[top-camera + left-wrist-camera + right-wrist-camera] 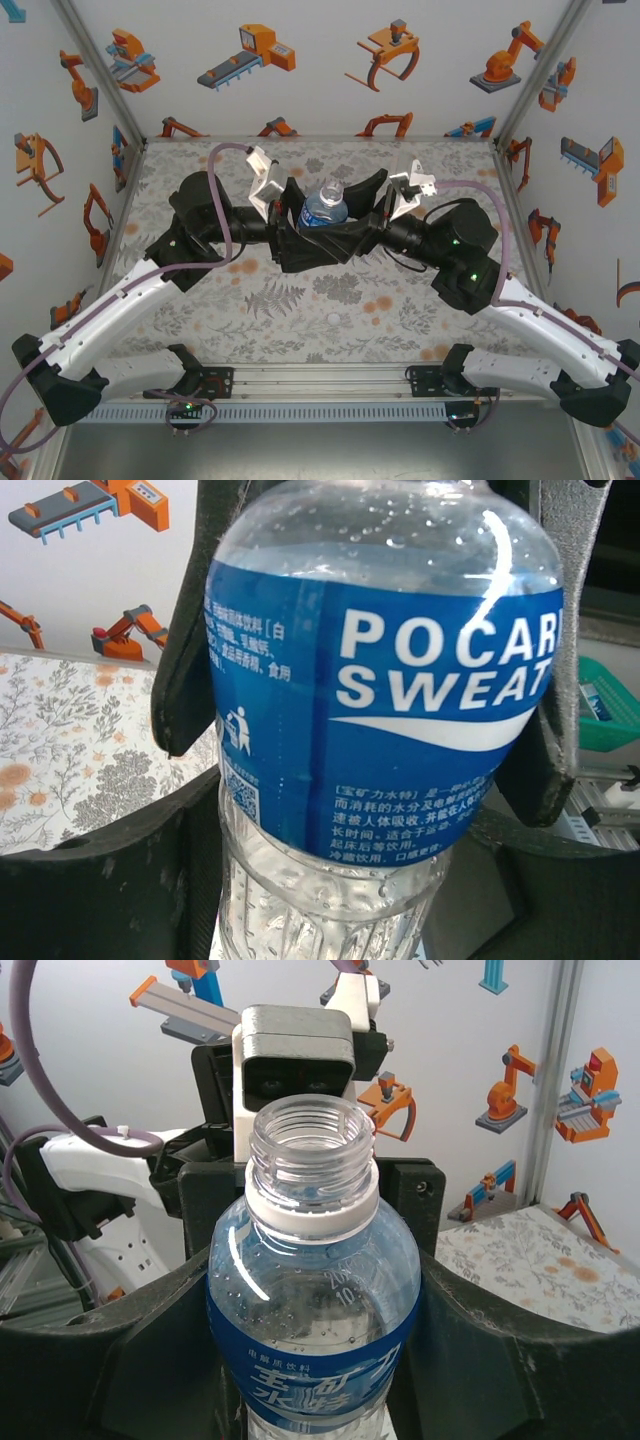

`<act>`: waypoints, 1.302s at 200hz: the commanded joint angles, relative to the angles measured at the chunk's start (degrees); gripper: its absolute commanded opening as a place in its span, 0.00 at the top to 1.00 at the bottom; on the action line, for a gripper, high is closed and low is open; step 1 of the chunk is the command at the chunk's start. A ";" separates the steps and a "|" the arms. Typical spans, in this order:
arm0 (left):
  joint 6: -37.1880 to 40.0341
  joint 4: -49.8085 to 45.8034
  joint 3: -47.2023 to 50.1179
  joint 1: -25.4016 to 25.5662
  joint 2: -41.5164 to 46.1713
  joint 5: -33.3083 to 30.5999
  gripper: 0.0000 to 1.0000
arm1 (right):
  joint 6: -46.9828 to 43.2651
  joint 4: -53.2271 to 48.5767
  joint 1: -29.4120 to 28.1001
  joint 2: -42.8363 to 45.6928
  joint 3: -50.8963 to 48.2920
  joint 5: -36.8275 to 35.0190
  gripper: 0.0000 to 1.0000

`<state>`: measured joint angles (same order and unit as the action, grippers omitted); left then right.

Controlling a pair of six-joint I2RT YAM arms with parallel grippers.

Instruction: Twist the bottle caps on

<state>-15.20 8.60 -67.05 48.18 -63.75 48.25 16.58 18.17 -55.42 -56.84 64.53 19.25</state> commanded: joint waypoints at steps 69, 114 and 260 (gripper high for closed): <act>8.71 -10.43 -1.57 -0.34 3.98 -9.22 0.66 | -5.41 -9.14 -0.12 2.28 3.97 -7.01 0.21; 12.30 -20.52 0.73 -8.49 9.23 -20.29 0.90 | -9.39 -22.45 0.04 3.49 6.39 -17.10 0.19; 15.24 -19.18 12.46 -37.20 5.69 -10.36 1.00 | 10.16 -46.01 29.56 -5.36 -14.55 -18.63 0.35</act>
<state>0.43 -14.17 -54.43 11.40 -59.66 34.30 23.18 -24.82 -29.30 -60.55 52.77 -0.32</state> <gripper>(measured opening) 0.555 0.683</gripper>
